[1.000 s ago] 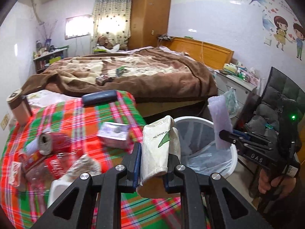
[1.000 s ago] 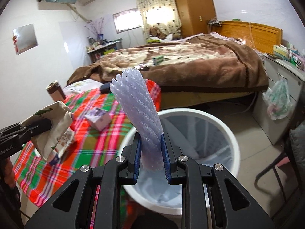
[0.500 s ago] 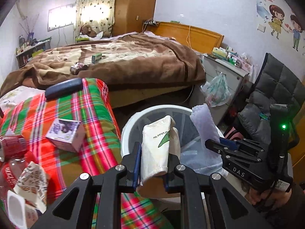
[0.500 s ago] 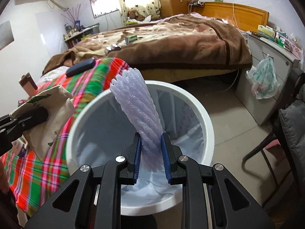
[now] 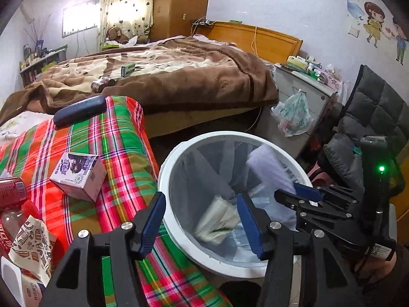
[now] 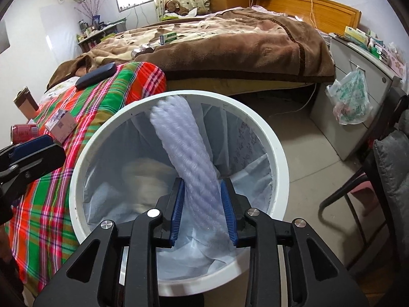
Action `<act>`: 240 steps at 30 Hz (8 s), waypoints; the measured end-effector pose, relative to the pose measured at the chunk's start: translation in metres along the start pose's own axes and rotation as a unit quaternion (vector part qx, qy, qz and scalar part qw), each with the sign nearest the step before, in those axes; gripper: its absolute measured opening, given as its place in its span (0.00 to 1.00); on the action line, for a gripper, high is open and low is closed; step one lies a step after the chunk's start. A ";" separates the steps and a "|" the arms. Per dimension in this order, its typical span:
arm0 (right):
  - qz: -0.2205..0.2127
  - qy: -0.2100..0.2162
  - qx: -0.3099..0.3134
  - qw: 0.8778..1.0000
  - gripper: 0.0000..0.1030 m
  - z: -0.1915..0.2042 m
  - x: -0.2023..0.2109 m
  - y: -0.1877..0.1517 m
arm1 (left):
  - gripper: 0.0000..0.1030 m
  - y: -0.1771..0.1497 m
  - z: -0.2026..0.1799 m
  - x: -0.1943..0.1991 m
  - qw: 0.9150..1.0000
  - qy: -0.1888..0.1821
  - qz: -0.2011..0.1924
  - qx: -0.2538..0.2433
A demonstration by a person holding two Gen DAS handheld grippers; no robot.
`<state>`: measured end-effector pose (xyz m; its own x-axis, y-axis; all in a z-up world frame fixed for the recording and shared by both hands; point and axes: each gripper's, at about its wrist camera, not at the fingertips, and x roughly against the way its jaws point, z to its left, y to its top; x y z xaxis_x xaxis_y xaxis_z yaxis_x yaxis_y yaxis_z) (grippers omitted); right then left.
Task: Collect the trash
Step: 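Carry both items over the wastebasket and open both tools to drop them, then grasp the white yogurt cup with the left tool, then grasp the patterned paper cup with the right tool, then move both held cups over the wastebasket and open both tools, then withdraw both tools from the wastebasket back toward the table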
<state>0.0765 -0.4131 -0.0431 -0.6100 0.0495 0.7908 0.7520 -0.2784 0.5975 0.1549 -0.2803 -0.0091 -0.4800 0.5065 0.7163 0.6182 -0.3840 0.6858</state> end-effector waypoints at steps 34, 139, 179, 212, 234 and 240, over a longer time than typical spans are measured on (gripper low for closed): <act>-0.067 0.099 0.032 0.992 0.48 0.097 0.030 -0.014 | 0.71 -0.072 0.090 0.134 0.981 0.152 -0.097 0.077; -0.002 0.272 0.019 0.962 0.09 0.190 0.000 0.001 | 0.47 -0.114 0.169 0.146 0.969 0.198 -0.082 0.125; -0.064 0.072 -0.075 0.992 0.09 0.012 0.026 0.006 | 0.47 -0.014 0.005 0.037 0.998 0.031 -0.058 -0.002; -0.046 0.013 -0.083 0.995 0.32 -0.012 0.017 -0.003 | 0.65 -0.013 -0.008 0.021 0.999 0.015 -0.050 0.002; -0.057 0.079 -0.029 0.995 0.33 0.070 0.023 -0.006 | 0.65 -0.065 0.085 0.110 0.987 0.103 -0.096 0.082; -0.056 0.109 -0.005 0.992 0.33 0.110 0.024 -0.006 | 0.65 -0.081 0.117 0.134 0.979 0.137 -0.105 0.108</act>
<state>0.0847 -0.3053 -0.0126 -0.7301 -0.1269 0.6715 0.6744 -0.2925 0.6780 0.1137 -0.0907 0.0161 -0.7415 0.3190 0.5902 0.5910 -0.1058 0.7997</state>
